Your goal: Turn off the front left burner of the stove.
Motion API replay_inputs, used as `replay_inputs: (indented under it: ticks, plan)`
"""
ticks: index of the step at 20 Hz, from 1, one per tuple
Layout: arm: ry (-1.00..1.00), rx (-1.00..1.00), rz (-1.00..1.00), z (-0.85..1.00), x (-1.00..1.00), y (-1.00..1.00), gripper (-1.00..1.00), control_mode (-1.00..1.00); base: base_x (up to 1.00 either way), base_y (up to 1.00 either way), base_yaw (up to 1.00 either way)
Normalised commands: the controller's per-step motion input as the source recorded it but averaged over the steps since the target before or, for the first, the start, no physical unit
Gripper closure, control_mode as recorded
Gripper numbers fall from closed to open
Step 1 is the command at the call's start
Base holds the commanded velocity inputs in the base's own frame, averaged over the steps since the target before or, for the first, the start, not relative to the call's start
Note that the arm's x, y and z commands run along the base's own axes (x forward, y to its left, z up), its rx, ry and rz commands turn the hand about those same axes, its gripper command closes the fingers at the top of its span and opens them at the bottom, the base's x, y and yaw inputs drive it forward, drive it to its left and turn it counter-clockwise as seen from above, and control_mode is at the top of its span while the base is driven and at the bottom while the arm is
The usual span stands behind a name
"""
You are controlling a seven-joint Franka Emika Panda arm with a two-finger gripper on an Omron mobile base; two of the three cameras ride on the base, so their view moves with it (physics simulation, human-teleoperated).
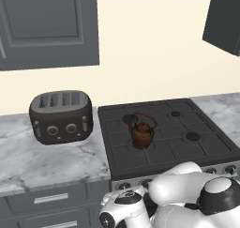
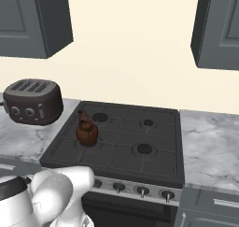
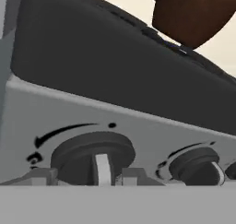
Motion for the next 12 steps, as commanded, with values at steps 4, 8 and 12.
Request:
replay_inputs:
  ticks: [4, 8, 12]
  plan:
    - [-0.2, 0.43, -0.52, 0.11, -0.24, 0.0, 1.0, -1.0, 0.0, 0.0, 0.0]
    - [-0.24, 0.42, -0.46, 0.25, -0.19, -0.1, 1.0, -1.0, 0.0, 0.0, 0.0]
    - [-0.23, 0.37, -0.38, 0.3, -0.05, -0.22, 1.0, -1.0, 0.0, 0.0, 0.0]
